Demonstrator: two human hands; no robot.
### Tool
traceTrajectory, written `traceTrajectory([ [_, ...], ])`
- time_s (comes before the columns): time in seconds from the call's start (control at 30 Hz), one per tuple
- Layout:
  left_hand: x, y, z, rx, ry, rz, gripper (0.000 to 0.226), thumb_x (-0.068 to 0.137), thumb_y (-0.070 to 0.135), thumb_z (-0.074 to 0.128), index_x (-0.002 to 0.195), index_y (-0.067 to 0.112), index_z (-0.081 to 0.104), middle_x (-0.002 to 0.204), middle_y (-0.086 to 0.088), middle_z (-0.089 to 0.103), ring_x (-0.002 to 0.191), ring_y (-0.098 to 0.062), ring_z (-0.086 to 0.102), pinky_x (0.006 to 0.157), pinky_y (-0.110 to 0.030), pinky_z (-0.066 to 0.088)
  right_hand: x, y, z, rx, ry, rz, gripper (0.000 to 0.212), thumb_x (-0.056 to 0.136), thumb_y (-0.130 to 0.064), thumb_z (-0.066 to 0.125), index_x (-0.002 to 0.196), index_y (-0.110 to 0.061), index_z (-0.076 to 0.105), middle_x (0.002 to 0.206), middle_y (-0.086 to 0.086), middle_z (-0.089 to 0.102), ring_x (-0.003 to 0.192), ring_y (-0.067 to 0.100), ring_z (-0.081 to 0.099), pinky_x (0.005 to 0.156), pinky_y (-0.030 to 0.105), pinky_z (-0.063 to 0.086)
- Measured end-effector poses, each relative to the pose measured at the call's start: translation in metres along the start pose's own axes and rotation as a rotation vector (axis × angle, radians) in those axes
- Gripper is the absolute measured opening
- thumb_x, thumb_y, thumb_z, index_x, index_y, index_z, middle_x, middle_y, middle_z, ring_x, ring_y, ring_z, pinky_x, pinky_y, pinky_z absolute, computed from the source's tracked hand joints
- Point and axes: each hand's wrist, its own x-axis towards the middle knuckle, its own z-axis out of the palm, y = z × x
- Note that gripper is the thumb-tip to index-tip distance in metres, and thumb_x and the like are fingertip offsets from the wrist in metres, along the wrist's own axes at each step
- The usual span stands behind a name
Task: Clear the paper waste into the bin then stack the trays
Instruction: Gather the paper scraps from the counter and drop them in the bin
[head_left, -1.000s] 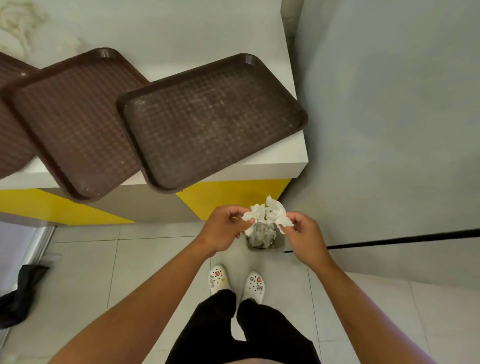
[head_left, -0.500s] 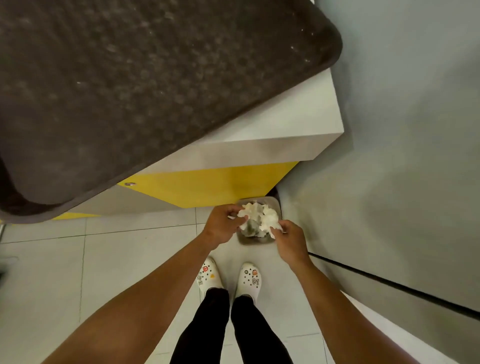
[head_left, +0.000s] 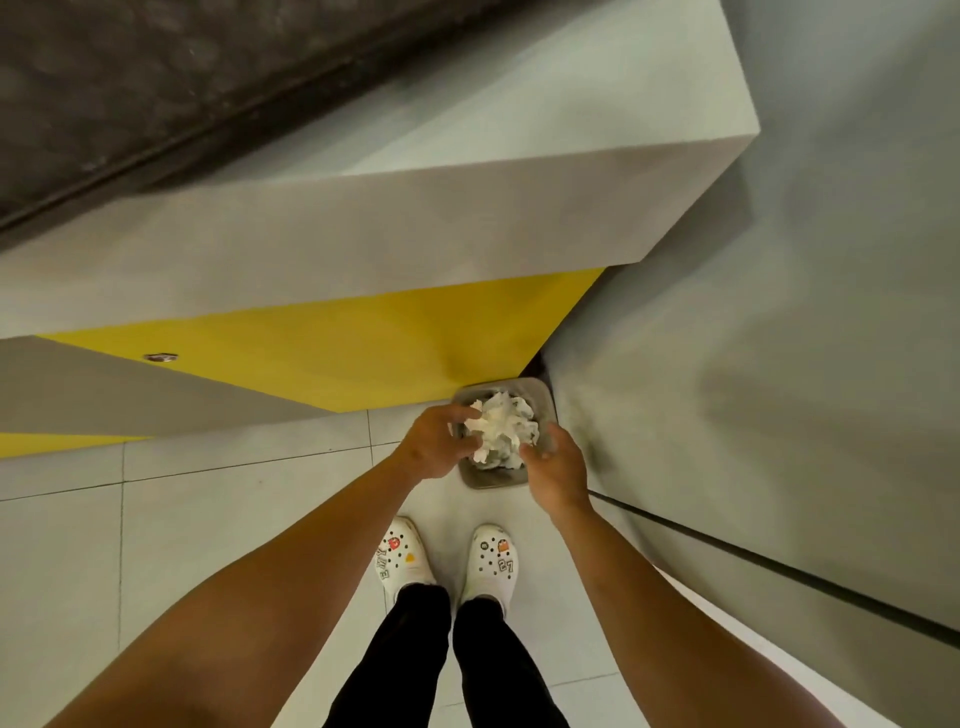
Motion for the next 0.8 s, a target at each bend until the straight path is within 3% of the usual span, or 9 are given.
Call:
traceTrajectory([
  [0.1,-0.019,0.009,-0.009,0.004,0.017,0.029,0.034,0.084,0.011,0.078,0.117,0.015,0.070,0.116,0.004,0.061,0.095,-0.015,0.062,0.076,-0.027,0.047,-0.019,-0.010,-0.012,0.087,-0.012,0.010,0.051,0.093,-0.023,0.067,0.142,-0.017,0.053,0.142,0.001,0.057,0.128,0.020,0.056,0.107,0.038,0.048],
  [0.23,-0.059,0.029,-0.027,-0.042,0.025,0.074,0.024,0.082,0.003,0.079,0.105,0.008,0.072,0.100,0.002,0.065,0.082,-0.001,0.061,0.060,-0.011,0.045,-0.061,-0.043,-0.042,0.116,0.006,-0.073,0.035,0.096,-0.014,0.063,0.131,-0.015,0.062,0.130,-0.002,0.062,0.112,0.009,0.060,0.076,0.003,0.044],
  [0.33,-0.101,0.057,-0.046,-0.014,-0.018,0.139,0.016,0.083,0.013,0.080,0.095,0.019,0.072,0.098,0.003,0.066,0.066,0.005,0.059,0.055,-0.012,0.044,-0.102,-0.081,-0.070,0.154,-0.021,-0.152,0.028,0.096,-0.016,0.064,0.124,-0.022,0.064,0.126,-0.002,0.066,0.104,-0.001,0.062,0.075,0.008,0.049],
  [0.4,-0.134,0.079,-0.061,-0.022,-0.026,0.167,0.016,0.082,0.022,0.081,0.096,0.021,0.073,0.099,0.005,0.067,0.059,0.001,0.059,0.061,-0.017,0.047,-0.130,-0.106,-0.087,0.151,-0.069,-0.181,0.027,0.096,-0.021,0.065,0.123,-0.024,0.066,0.126,-0.003,0.067,0.105,-0.006,0.061,0.081,0.024,0.057],
  [0.47,-0.168,0.103,-0.075,-0.043,-0.008,0.217,0.021,0.083,0.020,0.079,0.103,0.015,0.073,0.090,0.006,0.067,0.064,0.003,0.059,0.071,-0.018,0.049,-0.158,-0.135,-0.106,0.122,-0.109,-0.250,0.029,0.096,-0.025,0.067,0.125,-0.026,0.067,0.123,-0.005,0.069,0.103,-0.007,0.063,0.084,0.030,0.060],
  [0.57,-0.226,0.136,-0.096,-0.030,0.013,0.278,0.018,0.090,0.011,0.073,0.108,0.010,0.071,0.085,0.008,0.066,0.067,0.007,0.056,0.068,-0.012,0.044,-0.205,-0.179,-0.132,0.042,-0.178,-0.360,0.029,0.095,-0.030,0.068,0.124,-0.030,0.067,0.116,-0.013,0.071,0.101,-0.007,0.065,0.088,0.022,0.056],
  [0.67,-0.279,0.161,-0.122,-0.030,0.071,0.350,0.017,0.092,0.015,0.071,0.109,0.014,0.071,0.091,0.004,0.070,0.074,0.004,0.060,0.072,-0.016,0.049,-0.251,-0.223,-0.151,0.040,-0.246,-0.445,0.028,0.095,-0.028,0.069,0.123,-0.031,0.067,0.115,-0.019,0.070,0.103,-0.006,0.065,0.083,0.009,0.050],
  [0.8,-0.340,0.188,-0.163,-0.025,0.161,0.403,0.022,0.091,0.021,0.073,0.113,0.023,0.069,0.101,0.004,0.069,0.075,-0.002,0.059,0.075,-0.025,0.053,-0.302,-0.278,-0.162,0.062,-0.319,-0.548,0.025,0.093,-0.020,0.071,0.113,-0.035,0.067,0.112,-0.017,0.072,0.096,-0.001,0.068,0.084,0.016,0.053],
])
